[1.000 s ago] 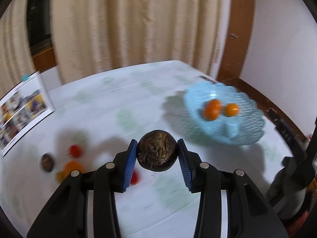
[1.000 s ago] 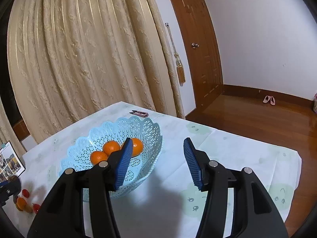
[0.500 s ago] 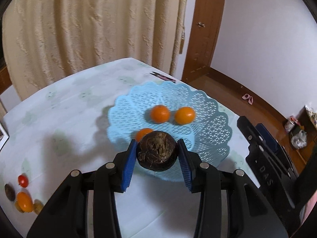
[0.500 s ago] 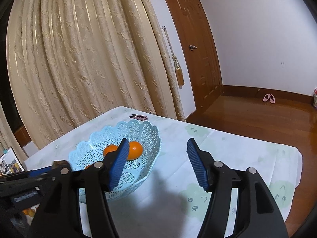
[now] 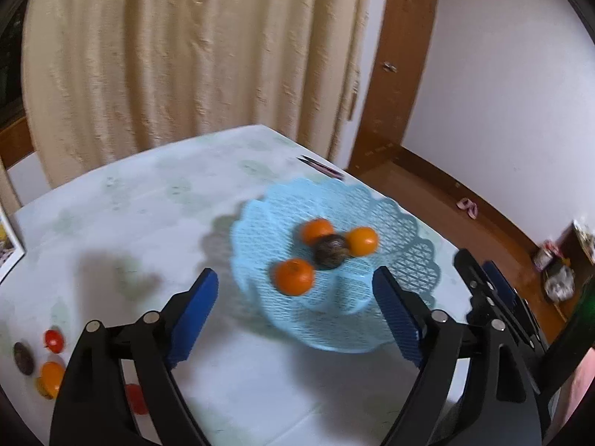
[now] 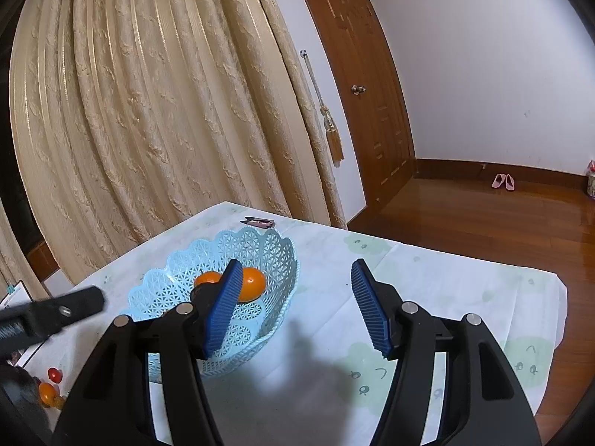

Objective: Organize fruits
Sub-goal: 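Carry the dark brown fruit into the blue basket and open the left tool, then move the left tool back toward the remaining fruits on the table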

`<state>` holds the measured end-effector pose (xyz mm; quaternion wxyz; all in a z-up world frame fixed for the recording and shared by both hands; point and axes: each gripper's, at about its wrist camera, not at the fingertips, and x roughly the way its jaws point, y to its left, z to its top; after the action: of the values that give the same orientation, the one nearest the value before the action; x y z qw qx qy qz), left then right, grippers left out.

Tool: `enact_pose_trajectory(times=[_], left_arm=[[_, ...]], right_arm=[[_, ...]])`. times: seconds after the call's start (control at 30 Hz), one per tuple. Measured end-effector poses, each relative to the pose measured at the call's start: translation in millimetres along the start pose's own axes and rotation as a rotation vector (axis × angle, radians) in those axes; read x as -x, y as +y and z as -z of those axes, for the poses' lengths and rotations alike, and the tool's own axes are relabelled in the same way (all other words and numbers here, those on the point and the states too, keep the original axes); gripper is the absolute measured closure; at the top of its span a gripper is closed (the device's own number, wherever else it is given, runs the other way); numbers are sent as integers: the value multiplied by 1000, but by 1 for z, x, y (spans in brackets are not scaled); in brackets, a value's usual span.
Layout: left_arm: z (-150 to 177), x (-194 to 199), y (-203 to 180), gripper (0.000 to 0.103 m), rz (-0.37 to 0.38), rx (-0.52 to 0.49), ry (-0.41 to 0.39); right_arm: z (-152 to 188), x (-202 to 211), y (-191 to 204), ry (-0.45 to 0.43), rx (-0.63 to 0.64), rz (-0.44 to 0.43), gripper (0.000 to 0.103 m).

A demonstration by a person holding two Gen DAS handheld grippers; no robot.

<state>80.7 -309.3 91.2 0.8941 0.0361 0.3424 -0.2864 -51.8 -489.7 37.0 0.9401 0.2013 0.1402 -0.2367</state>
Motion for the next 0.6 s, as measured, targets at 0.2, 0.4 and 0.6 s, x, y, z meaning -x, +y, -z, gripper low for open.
enact_pose_trajectory(times=[0.2,0.4,0.6], left_arm=[[-2,28,26,11,-83,16,-49],[3,59,59,10,-166,35,-94],[13,84,100,10,-233,97,-113]], right_arm=[[0,2,-2,-7,-6,1,40],[0,3,3,-13,14,1,40],[3,7,7,3,25,-7,35]])
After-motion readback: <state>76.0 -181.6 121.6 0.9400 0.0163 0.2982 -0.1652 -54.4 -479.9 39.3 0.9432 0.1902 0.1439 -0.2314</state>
